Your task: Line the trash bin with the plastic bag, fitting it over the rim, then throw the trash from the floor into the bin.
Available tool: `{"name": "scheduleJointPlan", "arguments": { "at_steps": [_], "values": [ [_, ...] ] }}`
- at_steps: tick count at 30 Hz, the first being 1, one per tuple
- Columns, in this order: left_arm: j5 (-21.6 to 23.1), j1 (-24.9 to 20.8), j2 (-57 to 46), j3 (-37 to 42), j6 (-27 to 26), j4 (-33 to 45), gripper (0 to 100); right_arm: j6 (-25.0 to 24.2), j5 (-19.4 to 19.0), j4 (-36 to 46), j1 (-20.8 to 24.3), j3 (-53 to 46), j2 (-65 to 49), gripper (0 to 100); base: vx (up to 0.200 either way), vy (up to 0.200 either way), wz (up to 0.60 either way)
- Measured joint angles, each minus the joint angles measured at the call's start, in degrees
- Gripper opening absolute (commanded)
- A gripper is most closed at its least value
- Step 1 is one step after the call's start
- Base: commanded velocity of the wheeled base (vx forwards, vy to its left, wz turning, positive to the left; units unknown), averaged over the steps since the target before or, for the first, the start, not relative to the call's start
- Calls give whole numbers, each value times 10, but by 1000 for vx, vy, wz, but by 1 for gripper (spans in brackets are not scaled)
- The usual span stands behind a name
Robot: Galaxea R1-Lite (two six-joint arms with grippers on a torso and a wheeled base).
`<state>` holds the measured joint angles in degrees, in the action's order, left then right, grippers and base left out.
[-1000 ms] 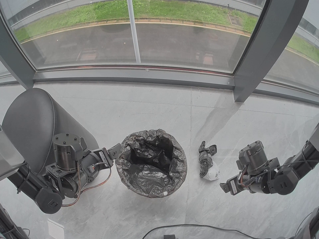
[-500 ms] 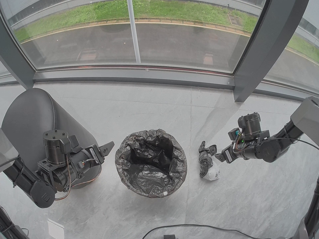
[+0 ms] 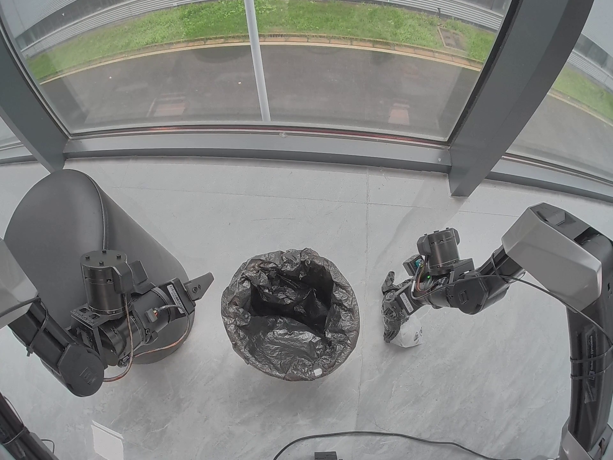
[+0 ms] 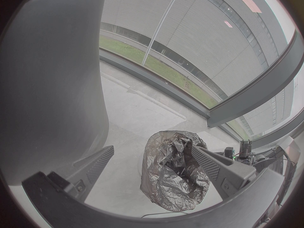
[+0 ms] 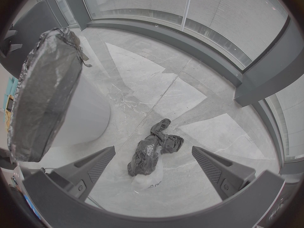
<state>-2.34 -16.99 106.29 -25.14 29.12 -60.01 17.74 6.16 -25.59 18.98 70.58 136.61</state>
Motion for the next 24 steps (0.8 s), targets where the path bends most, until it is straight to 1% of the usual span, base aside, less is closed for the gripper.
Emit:
{"name": "scheduleJointPlan", "arguments": {
  "at_steps": [8,14,17,24],
  "values": [
    [-1,-2,14,0,1,0,100,-3,1,8,-19,72,60,100,0,0,0],
    [-1,-3,21,0,1,0,100,-6,-5,39,-31,108,89,100,0,0,0],
    [-1,-3,23,0,1,0,100,-20,-6,67,-33,134,99,100,0,0,0],
    [-1,-3,25,-2,2,0,100,-56,-17,174,-34,217,119,100,0,0,0]
  ]
}}
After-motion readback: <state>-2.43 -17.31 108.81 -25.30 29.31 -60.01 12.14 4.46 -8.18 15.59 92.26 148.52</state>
